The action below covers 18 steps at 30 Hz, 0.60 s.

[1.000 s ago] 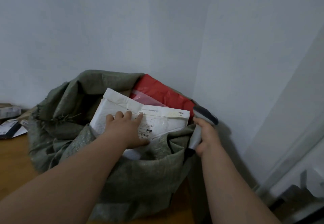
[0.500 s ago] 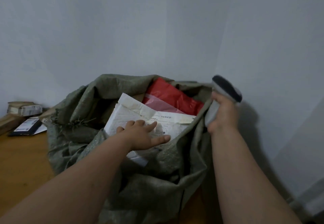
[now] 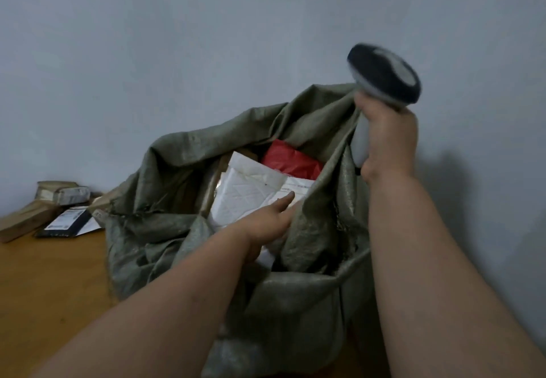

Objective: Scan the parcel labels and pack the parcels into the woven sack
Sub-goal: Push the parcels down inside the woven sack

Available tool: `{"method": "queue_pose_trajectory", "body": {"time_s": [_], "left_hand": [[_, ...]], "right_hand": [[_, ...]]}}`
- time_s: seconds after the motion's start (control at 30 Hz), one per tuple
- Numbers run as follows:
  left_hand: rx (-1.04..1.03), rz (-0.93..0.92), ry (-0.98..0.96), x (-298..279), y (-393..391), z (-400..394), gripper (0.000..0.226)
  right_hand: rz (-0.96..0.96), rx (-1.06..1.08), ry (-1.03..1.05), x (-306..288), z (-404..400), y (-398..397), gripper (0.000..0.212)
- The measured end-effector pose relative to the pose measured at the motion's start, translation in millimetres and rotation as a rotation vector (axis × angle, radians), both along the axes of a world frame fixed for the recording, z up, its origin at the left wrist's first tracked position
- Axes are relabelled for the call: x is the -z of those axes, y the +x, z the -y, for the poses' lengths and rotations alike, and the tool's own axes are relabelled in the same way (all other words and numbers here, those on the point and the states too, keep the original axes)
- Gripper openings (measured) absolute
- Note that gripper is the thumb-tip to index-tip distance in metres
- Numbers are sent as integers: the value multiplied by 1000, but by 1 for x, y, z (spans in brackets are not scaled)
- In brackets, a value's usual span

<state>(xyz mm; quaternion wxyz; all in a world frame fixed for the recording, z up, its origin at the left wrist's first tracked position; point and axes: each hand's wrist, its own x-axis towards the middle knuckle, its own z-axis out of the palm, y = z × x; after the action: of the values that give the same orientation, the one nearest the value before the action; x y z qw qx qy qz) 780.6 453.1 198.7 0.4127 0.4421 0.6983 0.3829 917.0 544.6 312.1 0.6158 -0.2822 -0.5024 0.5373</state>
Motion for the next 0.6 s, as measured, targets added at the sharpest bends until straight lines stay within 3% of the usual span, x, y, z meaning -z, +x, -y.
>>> {"method": "queue_pose_trajectory", "body": {"time_s": [0.07,0.1,0.17,0.23,0.3,0.4,0.47,0.6], "left_hand": [[-4,-128,75,1,-6,11,90],[-86,-273,150,2,-17,17,85],[-398,-598,245,1,-48,30,74],[-633,-774,165,6,-74,46,72],[-567,-786,-11,15,-81,57,73],[-266,-947,-290,38,-71,64,76],[-225,-1067,-333,45,-66,70,77],[-266,-1072,-340,24,-62,91,66]], "right_hand": [[151,29,-83,16,1,-1,42],[192,27,-106,24,1,0,42],[237,37,-122,37,1,2,30],[281,48,-114,45,1,4,16],[326,79,-97,50,0,5,14],[486,160,38,49,7,3,44],[641,267,168,43,17,4,48],[699,223,247,29,44,6,16]]}}
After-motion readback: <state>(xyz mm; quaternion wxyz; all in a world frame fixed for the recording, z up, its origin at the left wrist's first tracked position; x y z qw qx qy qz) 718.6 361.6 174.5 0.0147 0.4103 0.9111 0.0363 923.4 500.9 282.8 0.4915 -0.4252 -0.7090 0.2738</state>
